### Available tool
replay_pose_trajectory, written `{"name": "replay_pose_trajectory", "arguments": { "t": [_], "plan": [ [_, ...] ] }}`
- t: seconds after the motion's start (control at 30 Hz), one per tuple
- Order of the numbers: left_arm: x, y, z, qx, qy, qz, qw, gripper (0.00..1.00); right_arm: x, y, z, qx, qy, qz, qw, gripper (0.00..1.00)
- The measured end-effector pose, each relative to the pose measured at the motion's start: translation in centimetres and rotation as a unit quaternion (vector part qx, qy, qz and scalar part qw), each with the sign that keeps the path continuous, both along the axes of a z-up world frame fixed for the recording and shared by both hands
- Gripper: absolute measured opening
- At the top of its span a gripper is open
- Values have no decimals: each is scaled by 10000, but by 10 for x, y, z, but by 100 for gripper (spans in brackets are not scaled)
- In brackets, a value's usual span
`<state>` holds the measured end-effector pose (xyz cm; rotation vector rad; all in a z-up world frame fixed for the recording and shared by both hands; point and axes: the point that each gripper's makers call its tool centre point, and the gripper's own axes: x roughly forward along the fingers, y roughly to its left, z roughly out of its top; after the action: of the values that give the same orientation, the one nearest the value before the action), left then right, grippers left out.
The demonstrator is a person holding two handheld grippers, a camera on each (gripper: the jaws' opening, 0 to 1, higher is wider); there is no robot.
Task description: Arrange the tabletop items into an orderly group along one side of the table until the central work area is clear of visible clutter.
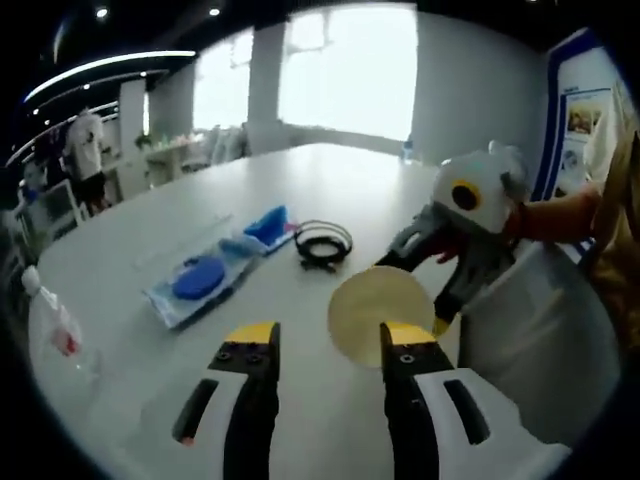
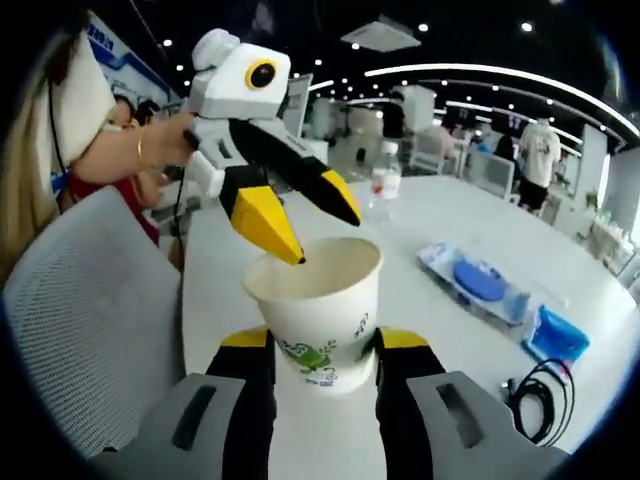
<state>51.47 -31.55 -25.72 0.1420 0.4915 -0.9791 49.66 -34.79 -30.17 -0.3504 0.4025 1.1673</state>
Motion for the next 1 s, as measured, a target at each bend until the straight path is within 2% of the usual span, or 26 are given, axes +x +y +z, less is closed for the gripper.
{"name": "replay_pose_trajectory", "arguments": {
  "t": [0.23,0.37,0.5,0.83,1.0],
  "plan": [
    [-1,-1,6,-213,-47,97,9997,54,7,-5,1,26,18,-191,9998,38],
    [-4,-4,5,-300,-55,71,9995,57,10,-6,5,169,82,-297,9994,38],
    [-8,-8,1,-386,58,16,9992,59,9,-3,10,358,178,-311,9987,38],
    [-10,-20,3,-527,74,-154,9985,57,0,8,13,409,230,-75,9989,38],
    [-13,-26,3,-590,110,-237,9979,52,-1,10,16,485,246,-54,9985,38]
  ]
}}
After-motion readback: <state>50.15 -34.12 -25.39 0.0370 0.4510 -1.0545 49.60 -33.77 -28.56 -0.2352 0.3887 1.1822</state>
